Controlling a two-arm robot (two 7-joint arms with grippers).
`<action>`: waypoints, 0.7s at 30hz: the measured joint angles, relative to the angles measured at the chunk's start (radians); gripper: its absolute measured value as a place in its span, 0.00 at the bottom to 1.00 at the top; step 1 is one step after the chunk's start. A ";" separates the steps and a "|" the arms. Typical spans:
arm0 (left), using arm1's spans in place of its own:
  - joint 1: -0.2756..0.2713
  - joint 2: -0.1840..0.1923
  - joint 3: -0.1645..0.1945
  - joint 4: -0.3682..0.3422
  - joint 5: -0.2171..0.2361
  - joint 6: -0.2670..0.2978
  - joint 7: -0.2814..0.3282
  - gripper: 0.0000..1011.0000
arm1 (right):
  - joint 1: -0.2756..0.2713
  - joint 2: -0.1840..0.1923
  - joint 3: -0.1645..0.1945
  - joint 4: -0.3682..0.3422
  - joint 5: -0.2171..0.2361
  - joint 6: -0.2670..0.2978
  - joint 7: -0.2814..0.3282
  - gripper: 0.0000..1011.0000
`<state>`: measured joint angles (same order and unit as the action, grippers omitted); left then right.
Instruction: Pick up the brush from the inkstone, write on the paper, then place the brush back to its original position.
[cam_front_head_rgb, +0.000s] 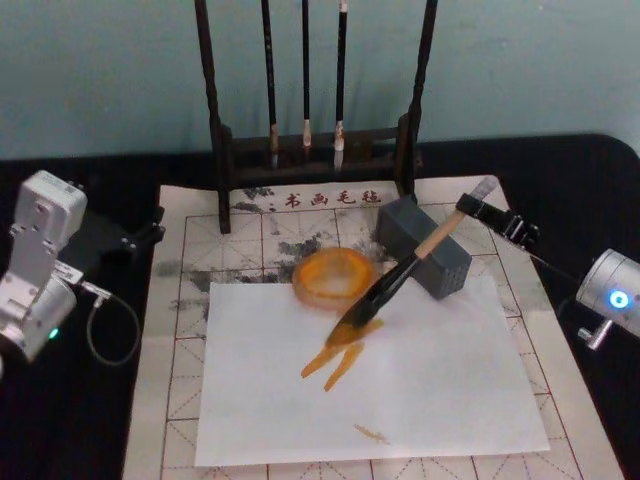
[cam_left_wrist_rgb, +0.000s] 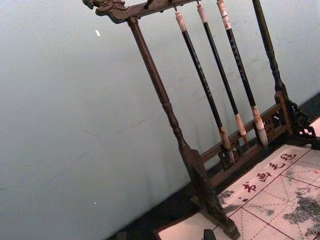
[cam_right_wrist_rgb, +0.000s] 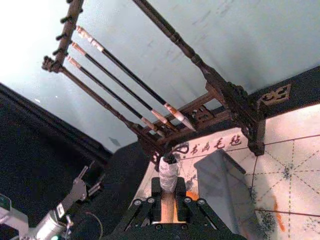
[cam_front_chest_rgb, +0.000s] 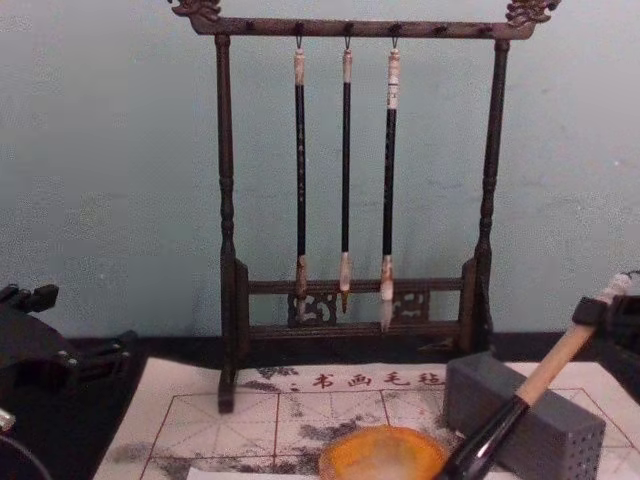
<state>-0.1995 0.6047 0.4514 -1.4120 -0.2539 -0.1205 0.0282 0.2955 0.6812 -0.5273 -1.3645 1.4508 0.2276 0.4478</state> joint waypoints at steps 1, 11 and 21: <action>0.000 0.000 0.000 0.000 0.000 0.000 0.000 0.99 | -0.001 -0.001 0.001 0.000 0.003 0.000 -0.001 0.18; 0.000 0.000 0.000 0.000 0.000 0.000 0.000 0.99 | -0.005 -0.005 0.013 -0.005 0.037 -0.006 -0.018 0.18; 0.000 0.000 0.000 0.000 0.000 0.000 0.000 0.99 | -0.002 -0.020 0.014 -0.004 0.054 -0.024 -0.050 0.18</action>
<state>-0.1995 0.6047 0.4514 -1.4120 -0.2539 -0.1205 0.0283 0.2931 0.6616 -0.5128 -1.3681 1.5048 0.2041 0.3980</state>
